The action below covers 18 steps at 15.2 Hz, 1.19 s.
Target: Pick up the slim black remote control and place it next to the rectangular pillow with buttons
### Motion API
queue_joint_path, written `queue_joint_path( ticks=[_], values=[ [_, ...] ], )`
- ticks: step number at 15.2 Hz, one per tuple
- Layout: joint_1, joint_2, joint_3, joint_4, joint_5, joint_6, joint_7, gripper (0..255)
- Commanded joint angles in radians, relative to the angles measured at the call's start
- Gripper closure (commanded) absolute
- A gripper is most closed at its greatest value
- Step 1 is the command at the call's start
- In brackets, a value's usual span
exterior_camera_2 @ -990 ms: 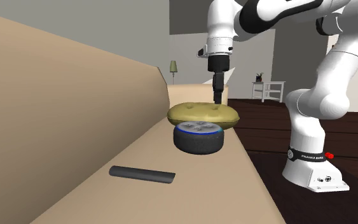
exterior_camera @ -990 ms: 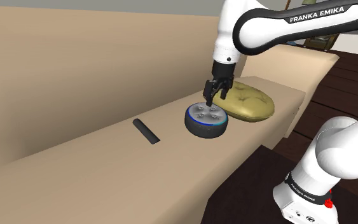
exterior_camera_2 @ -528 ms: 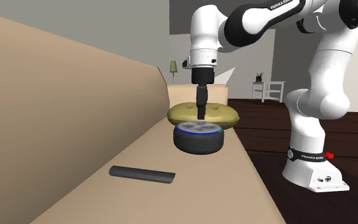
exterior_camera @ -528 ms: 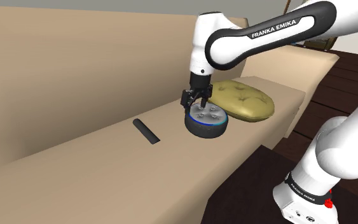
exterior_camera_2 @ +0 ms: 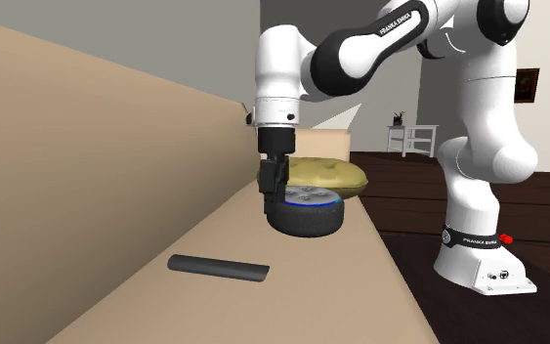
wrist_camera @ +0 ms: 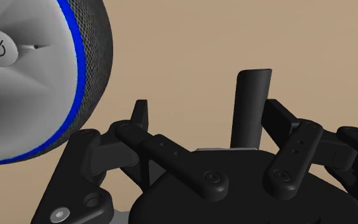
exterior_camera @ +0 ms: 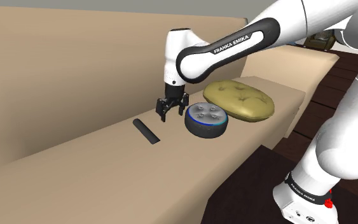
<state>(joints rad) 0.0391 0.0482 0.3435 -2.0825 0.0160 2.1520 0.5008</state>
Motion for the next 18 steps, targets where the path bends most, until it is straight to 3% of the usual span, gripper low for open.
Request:
queue_joint_path(
  ticks=[1,8,18],
  values=[
    [0.014,0.087,0.008,0.070,-0.031,0.017,0.046,0],
    [0.085,0.359,-0.002,0.331,-0.122,0.026,0.159,0],
    [0.097,0.414,-0.014,0.306,-0.143,0.105,0.173,0]
  ],
)
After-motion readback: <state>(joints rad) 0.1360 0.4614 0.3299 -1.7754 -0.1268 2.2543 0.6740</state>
